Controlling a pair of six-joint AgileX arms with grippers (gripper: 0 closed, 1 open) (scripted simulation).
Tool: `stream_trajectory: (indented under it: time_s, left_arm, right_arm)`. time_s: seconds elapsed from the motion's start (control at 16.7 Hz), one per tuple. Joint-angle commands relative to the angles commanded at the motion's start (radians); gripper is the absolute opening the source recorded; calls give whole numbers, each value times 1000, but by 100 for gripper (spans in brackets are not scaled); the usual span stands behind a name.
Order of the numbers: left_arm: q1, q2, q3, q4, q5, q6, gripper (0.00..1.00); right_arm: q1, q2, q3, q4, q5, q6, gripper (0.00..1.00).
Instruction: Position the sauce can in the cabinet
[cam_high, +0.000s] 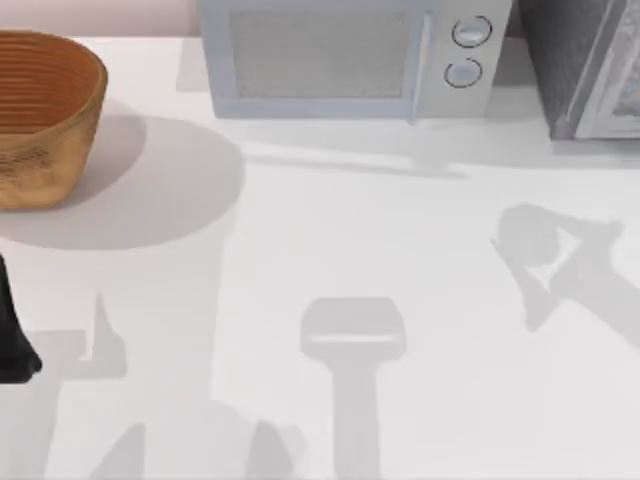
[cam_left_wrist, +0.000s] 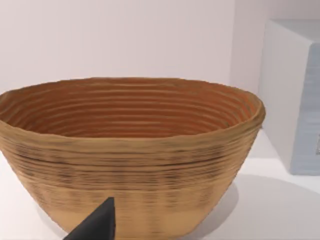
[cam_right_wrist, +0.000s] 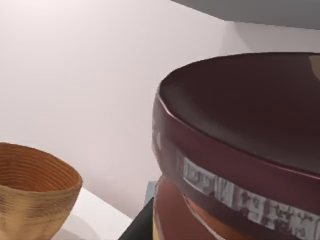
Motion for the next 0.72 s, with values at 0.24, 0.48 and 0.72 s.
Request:
stream_trajectory:
  time_s: [0.24, 0.48, 0.72]
  left_arm:
    - [0, 0, 0, 0, 0, 0, 100]
    - [0, 0, 0, 0, 0, 0, 100]
    - [0, 0, 0, 0, 0, 0, 100]
  right_arm:
    - [1, -408, -107, -258, 345, -15, 0]
    - [-10, -660, -286, -520, 602, -13, 0]
    - [-22, -760, -399, -648, 714, -14, 0]
